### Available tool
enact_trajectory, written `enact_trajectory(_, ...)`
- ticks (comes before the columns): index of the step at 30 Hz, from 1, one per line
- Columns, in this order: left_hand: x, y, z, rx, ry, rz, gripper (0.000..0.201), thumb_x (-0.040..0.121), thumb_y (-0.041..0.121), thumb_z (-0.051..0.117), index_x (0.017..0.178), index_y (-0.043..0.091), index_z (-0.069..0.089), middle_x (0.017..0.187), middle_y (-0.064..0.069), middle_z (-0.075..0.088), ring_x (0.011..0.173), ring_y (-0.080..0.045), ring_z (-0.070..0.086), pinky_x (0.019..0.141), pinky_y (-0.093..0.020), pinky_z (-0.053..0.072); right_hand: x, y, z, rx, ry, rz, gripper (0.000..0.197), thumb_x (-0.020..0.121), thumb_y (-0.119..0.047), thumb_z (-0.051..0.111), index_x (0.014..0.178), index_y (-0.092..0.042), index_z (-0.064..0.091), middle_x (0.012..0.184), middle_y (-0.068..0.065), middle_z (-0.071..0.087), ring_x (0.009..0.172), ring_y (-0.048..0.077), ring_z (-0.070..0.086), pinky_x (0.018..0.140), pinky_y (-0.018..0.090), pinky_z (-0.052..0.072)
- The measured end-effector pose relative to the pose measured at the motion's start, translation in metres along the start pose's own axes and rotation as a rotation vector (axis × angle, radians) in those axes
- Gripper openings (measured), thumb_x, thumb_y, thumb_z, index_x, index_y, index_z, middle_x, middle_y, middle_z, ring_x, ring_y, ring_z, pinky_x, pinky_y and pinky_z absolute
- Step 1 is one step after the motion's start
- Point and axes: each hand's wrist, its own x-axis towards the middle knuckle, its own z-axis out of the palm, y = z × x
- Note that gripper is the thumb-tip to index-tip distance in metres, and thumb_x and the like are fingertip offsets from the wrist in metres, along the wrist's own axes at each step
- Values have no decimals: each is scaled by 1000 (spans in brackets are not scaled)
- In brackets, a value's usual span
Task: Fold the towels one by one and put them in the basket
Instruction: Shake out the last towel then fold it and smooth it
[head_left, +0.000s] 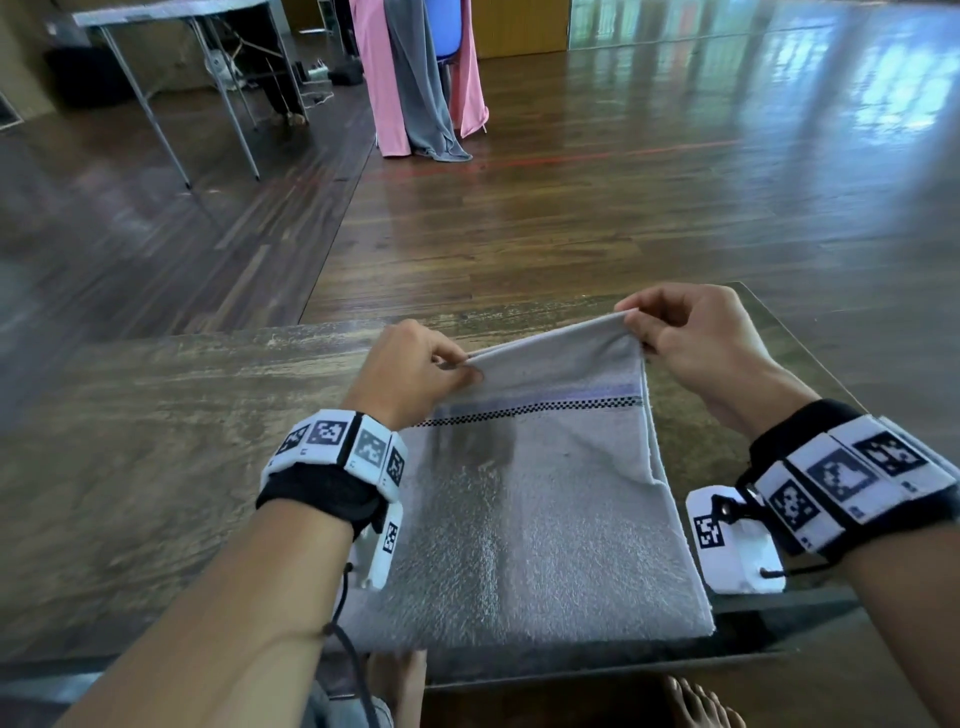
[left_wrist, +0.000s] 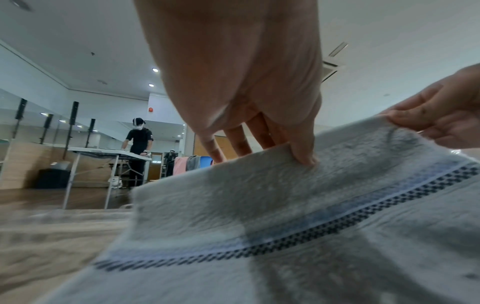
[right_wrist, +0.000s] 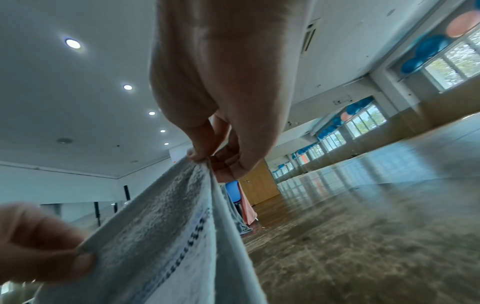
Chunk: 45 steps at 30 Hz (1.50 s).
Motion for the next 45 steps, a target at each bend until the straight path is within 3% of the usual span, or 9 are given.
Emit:
enact_trajectory(4,-8,-18,-7,29,55,-63,15,75,27,85,86,17,82,75,5,74,70,-6,67,62,-13,44,0,10,-7,3,23,45,27,91,-15,74,77,-38,78,82,-3,77,91,30,74,86,50,61)
enact_trajectory(7,-15,-25,-9,46,83,-67,16,72,17,88,86,15,81,69,10,68,66,2,61,55,-3,40,-1,15,-8,-15,13,43,27,92,-16,74,77,-39,78,80,-7,77,78,16,70,81,44,63)
enact_trajectory(11,-19,-27,-14,30,131,6,19,68,6,88,76,15,74,69,7,67,64,-4,60,59,-6,43,0,17,-8,-19,32,35,28,92,-16,73,77,-39,78,78,-10,76,71,9,65,67,32,58)
enact_trajectory(15,-19,-29,-19,39,153,6,24,67,7,89,87,12,77,77,0,71,69,-11,63,61,-7,44,2,21,-7,-18,39,49,29,92,-13,72,74,-36,78,72,-11,75,64,7,63,66,29,55)
enact_trajectory(22,-25,-40,-26,98,140,-138,13,69,17,90,77,14,80,72,-2,71,64,-8,59,57,-12,38,4,36,-9,0,86,82,27,94,-7,68,76,-26,76,70,-8,74,60,1,66,62,18,55)
enact_trajectory(29,-27,-37,-28,33,237,-153,24,63,21,93,67,12,71,63,3,63,57,-5,51,53,-16,39,4,46,-13,-8,101,116,26,95,-5,66,79,-24,74,76,-3,74,61,1,69,65,18,56)
enact_trajectory(38,-28,-37,-30,13,242,-137,29,62,14,93,66,10,65,63,5,61,57,-7,50,50,-8,39,2,46,-16,13,107,119,29,95,0,65,79,-23,73,85,4,74,67,7,72,75,25,59)
enact_trajectory(41,-30,-36,-33,-22,147,-175,25,63,20,93,77,15,73,75,-1,71,68,-14,60,60,-19,46,2,51,-16,-16,81,131,30,95,1,63,80,-23,72,85,3,72,73,11,72,80,31,60)
enact_trajectory(45,-36,-39,-37,5,-13,-218,18,76,18,84,94,18,80,83,3,75,79,-13,69,66,-18,49,-2,59,-16,-97,18,184,30,95,4,61,81,-22,71,85,6,71,81,20,72,87,41,61)
